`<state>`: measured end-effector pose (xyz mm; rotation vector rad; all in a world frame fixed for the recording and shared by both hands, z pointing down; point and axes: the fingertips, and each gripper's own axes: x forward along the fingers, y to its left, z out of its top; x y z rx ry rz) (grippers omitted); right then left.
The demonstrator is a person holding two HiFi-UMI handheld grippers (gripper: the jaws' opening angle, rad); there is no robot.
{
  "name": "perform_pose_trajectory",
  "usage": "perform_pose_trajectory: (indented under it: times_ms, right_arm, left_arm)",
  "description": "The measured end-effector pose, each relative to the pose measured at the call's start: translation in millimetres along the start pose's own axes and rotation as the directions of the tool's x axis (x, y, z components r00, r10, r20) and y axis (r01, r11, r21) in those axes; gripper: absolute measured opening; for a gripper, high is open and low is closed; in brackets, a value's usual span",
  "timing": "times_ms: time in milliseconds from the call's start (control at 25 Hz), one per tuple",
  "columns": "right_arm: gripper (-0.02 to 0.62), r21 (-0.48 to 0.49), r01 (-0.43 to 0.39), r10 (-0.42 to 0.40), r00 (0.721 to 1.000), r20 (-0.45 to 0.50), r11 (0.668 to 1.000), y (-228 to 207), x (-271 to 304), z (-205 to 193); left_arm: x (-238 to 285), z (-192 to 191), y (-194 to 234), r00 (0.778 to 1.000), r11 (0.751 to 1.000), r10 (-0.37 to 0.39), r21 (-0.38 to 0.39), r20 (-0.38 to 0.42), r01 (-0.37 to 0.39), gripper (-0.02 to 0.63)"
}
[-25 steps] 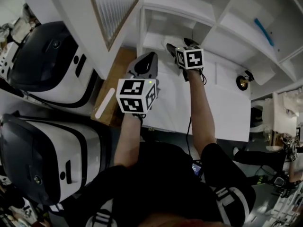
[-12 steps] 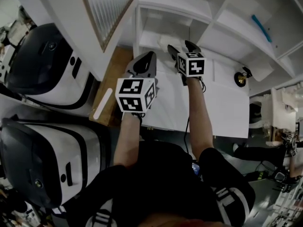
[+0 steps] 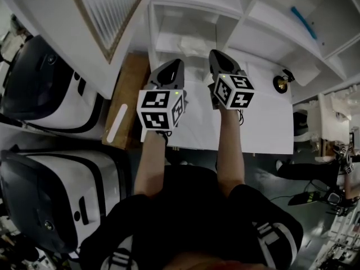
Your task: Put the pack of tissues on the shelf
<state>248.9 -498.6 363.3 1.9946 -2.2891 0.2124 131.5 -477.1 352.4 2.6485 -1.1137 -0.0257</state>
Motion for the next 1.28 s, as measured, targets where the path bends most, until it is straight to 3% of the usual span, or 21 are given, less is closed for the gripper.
perform_pose_trajectory:
  times_ms: [280, 480, 840, 1080, 1280]
  right_arm:
    - [0.018, -0.021, 0.012, -0.01, 0.995, 0.095, 1.0, 19, -37, 8]
    - [0.018, -0.063, 0.038, -0.032, 0.995, 0.093, 0.997, 21, -49, 7]
    - [0.018, -0.039, 0.079, -0.073, 0.988, 0.135, 0.996, 12, -71, 8]
    - [0.018, -0.055, 0.107, -0.097, 0.983, 0.158, 0.993, 13, -79, 3]
    - [0.018, -0.041, 0.118, -0.111, 0.983, 0.148, 0.992, 7, -85, -5]
  left_arm:
    - [7, -6, -2, 1.0, 1.0, 0.004, 0.026, -0.015, -0.004, 0.011]
    - [12, -12, -13, 0.999, 1.0, -0.025, 0.013, -0.025, 0.026, 0.011]
    - [19, -21, -33, 0.997, 0.997, -0.059, 0.051, -0.047, 0.062, 0.011]
    - [14, -17, -26, 0.999, 0.991, 0.034, 0.13, -0.011, -0.032, 0.011]
    - [11, -17, -32, 0.999, 0.994, 0.018, 0.109, 0.03, -0.022, 0.011]
